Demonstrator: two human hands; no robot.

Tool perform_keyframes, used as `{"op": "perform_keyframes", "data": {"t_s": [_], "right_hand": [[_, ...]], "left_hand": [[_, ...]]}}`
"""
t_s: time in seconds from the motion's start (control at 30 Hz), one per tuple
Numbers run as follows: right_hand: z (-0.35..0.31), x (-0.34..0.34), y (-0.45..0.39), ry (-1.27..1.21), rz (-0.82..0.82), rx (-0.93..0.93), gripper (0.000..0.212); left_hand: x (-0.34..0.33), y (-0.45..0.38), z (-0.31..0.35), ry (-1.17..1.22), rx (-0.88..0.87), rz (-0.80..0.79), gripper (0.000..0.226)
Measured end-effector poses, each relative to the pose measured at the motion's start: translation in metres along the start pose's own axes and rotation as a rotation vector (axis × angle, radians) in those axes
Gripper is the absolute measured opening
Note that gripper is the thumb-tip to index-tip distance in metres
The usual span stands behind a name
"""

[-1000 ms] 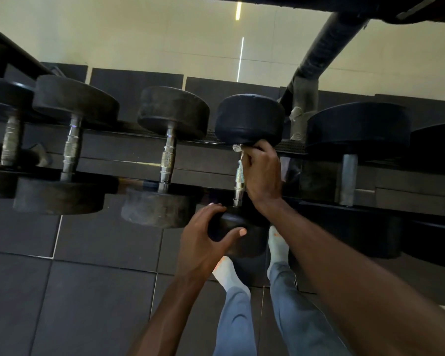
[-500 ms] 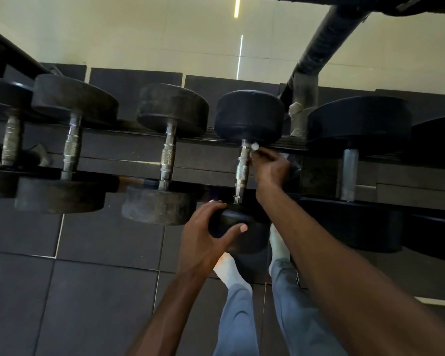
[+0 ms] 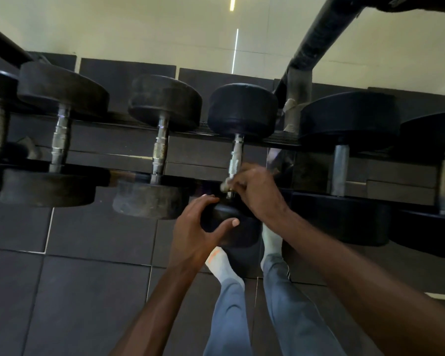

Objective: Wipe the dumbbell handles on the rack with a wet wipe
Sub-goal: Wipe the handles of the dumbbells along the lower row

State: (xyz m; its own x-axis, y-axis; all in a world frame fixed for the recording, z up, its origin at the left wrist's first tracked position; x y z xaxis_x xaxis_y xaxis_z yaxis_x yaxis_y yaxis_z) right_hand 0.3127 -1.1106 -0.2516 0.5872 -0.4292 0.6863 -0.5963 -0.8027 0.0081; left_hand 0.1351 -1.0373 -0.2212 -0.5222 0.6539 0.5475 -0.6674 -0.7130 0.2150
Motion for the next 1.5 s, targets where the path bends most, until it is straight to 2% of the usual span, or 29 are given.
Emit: {"op": "perform_keyframes", "data": {"t_s": [0.07,0.23,0.3,0.37,0.43,0.5,0.53,0.6,0.67,0.87,0.93,1.03,1.1,1.2,1.3,1.43,1.5], "right_hand": [[0.007,-0.003,0.002,0.034,-0.158,0.033,0.021],[-0.008,-0.009,-0.015,0.123,-0.33,0.169,0.015],[-0.013,-0.012,-0.011,0.17,-0.344,0.239,0.013],[-0.008,-0.009,-0.007,0.182,-0.232,0.186,0.015],[0.001,0.003,-0.007,0.092,0.014,-0.027,0.014],[0.016,0.011,-0.013,-0.099,0.261,-0.38,0.014],[0.026,0.011,-0.019,-0.299,0.345,-0.605,0.015],[0.036,0.005,-0.037,-0.823,0.421,-1.003,0.016],[0.039,0.004,-0.057,-1.056,0.426,-1.122,0.02],[0.041,0.017,-0.068,-1.241,0.112,-1.083,0.028],[0.044,0.017,-0.064,-1.274,0.098,-1.022,0.027],[0.049,0.009,-0.066,-1.144,0.101,-1.018,0.024],[0.052,-0.002,-0.07,-1.116,0.006,-1.061,0.022],[0.048,-0.017,-0.073,-1.204,-0.124,-1.119,0.031],[0.04,-0.024,-0.07,-1.335,-0.024,-1.136,0.029],[0.05,-0.017,-0.056,-1.365,0.242,-1.125,0.022],[0.052,-0.011,-0.057,-1.344,0.26,-1.092,0.023]], "left_hand": [[0.0,-0.001,0.001,-0.006,-0.008,-0.009,0.058],[0.002,-0.001,0.002,-0.003,0.009,-0.037,0.062],[0.001,-0.001,0.004,-0.007,0.004,-0.043,0.061],[0.001,-0.002,0.005,-0.015,0.001,-0.03,0.058],[0.002,-0.003,0.003,-0.005,0.004,-0.021,0.058],[0.001,-0.003,0.0,0.009,0.006,-0.013,0.06],[0.001,-0.003,-0.001,0.014,0.009,-0.009,0.061],[0.001,-0.002,-0.002,0.026,0.018,-0.01,0.064],[0.0,-0.002,-0.002,0.03,0.026,-0.014,0.066],[0.001,-0.004,-0.004,0.025,0.032,-0.021,0.066],[0.001,-0.004,-0.004,0.018,0.03,-0.024,0.066],[0.001,-0.004,-0.004,0.018,0.033,-0.028,0.066],[0.001,-0.005,-0.004,0.017,0.027,-0.025,0.065],[0.0,-0.005,-0.004,0.018,0.023,-0.01,0.064],[0.0,-0.004,-0.002,0.018,0.029,-0.02,0.064],[0.0,-0.004,-0.002,0.009,0.039,-0.038,0.067],[0.0,-0.004,-0.002,-0.002,0.04,-0.039,0.068]]}}
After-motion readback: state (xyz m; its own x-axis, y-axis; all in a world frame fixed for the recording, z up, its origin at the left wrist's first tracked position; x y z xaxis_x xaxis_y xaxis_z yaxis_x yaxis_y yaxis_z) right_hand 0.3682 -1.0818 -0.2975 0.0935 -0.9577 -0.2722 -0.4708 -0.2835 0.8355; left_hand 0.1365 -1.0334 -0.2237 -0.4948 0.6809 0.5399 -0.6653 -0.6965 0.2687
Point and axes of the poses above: each hand's wrist, its own y-axis away from the middle knuckle, its own x-axis out of the back of the hand, z = x × y, the point moved 2 cm from there along -y, towards the middle knuckle, and after that the axes turned 6 degrees about z, right-handed, at the moved point
